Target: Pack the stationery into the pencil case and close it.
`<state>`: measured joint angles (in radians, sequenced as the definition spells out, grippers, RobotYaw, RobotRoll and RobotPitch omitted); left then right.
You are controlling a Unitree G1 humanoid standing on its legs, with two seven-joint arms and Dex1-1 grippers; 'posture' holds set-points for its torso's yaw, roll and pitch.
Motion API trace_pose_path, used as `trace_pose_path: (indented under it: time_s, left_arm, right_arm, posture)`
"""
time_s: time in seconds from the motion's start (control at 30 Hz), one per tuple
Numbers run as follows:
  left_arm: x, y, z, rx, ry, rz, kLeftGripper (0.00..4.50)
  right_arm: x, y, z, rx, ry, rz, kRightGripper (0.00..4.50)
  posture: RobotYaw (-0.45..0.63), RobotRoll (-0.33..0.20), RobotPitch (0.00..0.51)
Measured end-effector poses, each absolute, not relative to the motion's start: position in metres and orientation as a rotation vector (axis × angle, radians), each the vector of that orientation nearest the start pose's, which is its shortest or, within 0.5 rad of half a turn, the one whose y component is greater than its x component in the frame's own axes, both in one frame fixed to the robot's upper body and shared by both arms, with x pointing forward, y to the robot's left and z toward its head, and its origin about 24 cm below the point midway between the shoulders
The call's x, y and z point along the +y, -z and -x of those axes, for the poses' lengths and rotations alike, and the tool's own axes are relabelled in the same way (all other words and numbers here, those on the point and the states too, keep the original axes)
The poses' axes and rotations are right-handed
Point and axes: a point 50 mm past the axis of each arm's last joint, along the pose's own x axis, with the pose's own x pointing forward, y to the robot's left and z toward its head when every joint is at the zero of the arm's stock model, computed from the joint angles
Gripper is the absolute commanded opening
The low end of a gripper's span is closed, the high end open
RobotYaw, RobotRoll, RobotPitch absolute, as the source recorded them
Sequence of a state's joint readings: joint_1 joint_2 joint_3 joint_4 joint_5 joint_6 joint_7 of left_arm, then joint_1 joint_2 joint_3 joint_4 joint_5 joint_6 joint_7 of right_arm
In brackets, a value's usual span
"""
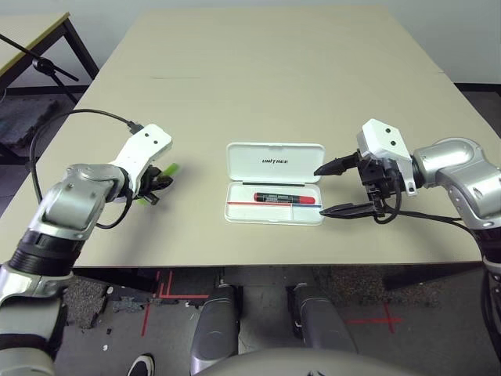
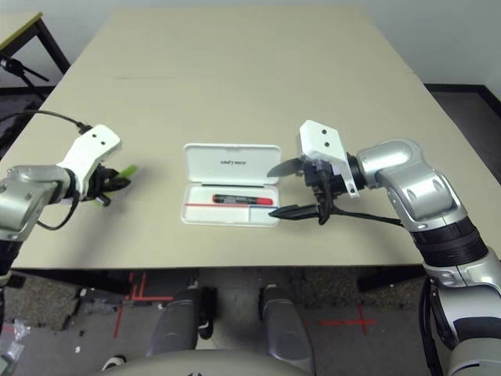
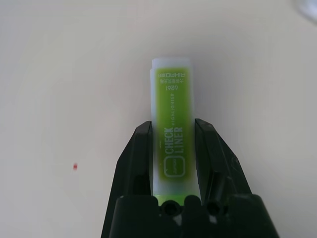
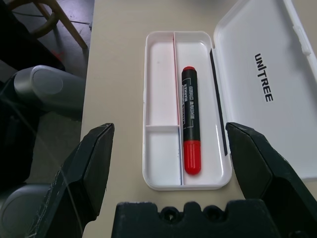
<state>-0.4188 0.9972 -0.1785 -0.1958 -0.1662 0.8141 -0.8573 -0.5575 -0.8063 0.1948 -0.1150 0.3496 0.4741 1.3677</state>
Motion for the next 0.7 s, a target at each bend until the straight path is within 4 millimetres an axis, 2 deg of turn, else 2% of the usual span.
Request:
trace_pose_path:
  time_s: [0.23, 0.37, 0.7]
  left_arm:
    - [0.205, -0.172, -0.255, 0.462, 1.035, -0.802, 1.08]
    - [0.185, -0.173, -0.248, 0.416, 1.148, -0.812, 1.08]
    - [0.121, -0.174, -0.262, 0.269, 1.319, -0.859, 1.08]
  right_arm:
    - [-0.173, -0.176, -0.281, 0.274, -1.437, 0.518, 4.5]
    - [-0.174, -0.175, -0.282, 0.276, -1.431, 0.523, 4.5]
    - [-0.174, -0.174, -0.284, 0.294, -1.44, 0.538, 4.5]
  posture:
    - [0.08, 0.0, 0.118]
    - [0.08, 0.0, 0.115]
    - [0.08, 0.0, 0.11]
